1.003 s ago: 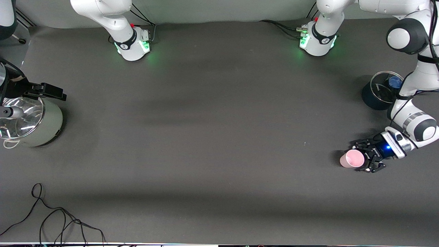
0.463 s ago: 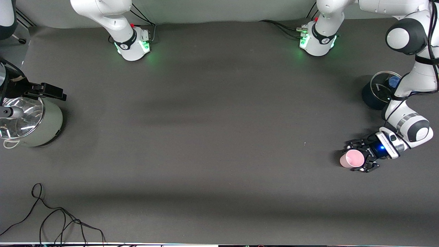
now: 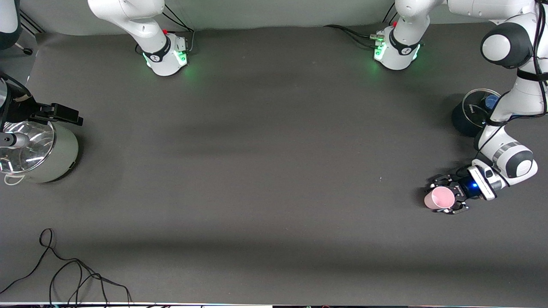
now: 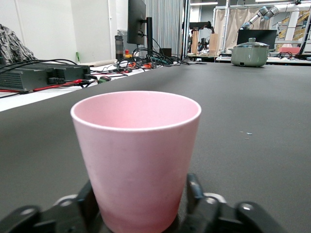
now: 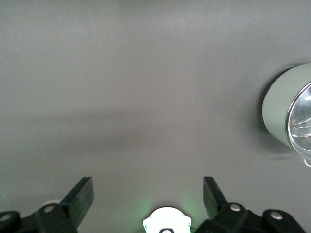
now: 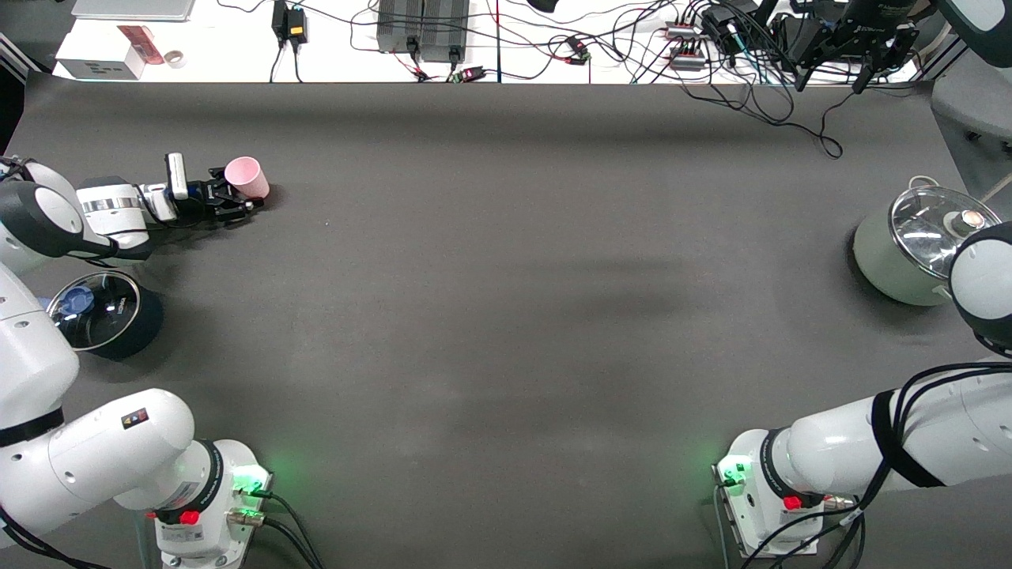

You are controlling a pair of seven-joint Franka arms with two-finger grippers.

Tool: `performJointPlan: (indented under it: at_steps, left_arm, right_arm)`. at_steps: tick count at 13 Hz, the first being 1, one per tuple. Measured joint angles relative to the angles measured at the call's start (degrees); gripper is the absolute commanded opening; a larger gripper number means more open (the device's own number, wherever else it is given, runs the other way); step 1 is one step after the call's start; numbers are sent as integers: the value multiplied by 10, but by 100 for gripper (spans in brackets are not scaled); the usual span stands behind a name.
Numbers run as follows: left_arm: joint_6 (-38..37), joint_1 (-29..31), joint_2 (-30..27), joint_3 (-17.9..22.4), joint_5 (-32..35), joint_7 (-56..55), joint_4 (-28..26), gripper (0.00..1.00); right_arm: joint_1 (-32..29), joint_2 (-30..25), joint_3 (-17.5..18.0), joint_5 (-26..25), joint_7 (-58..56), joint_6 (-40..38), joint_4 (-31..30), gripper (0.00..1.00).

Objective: Transfer pink cup from left to right arm
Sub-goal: 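Close the left gripper around the pink cup's body, then lift the pink cup with the left gripper toward the table middle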

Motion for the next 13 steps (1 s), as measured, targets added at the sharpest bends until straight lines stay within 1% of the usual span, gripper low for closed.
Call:
performJointPlan:
  at_steps: [1,2,3,5,6,8,9,11,13]
  left_arm:
    - [0,0,0,-1,0,0,0,31]
    - [1,0,0,-1,0,0,0,26]
    - [1,0,0,-3,0,0,0,24]
    - [2,0,-2,-10,-1,0,0,13]
    - [5,0,-5,-19,-3,-4,2,9]
    - [29,0,-23,-46,-4,-29,2,6]
    - [45,0,-35,-62,-4,-43,2,1]
    - [78,-1,-53,-99,-4,-62,-2,0]
    - [128,-1,-60,-149,-4,-68,-14,0]
  right_arm:
    - [0,0,0,0,0,0,0,100]
    - [0,0,0,0,0,0,0,100]
    - [0,0,0,0,0,0,0,100]
    - [0,0,0,0,0,0,0,100]
    - [0,0,0,0,0,0,0,100]
    - [0,0,0,0,0,0,0,100]
    - [0,0,0,0,0,0,0,100]
    - [0,0,0,0,0,0,0,100]
    - [0,0,0,0,0,0,0,100]
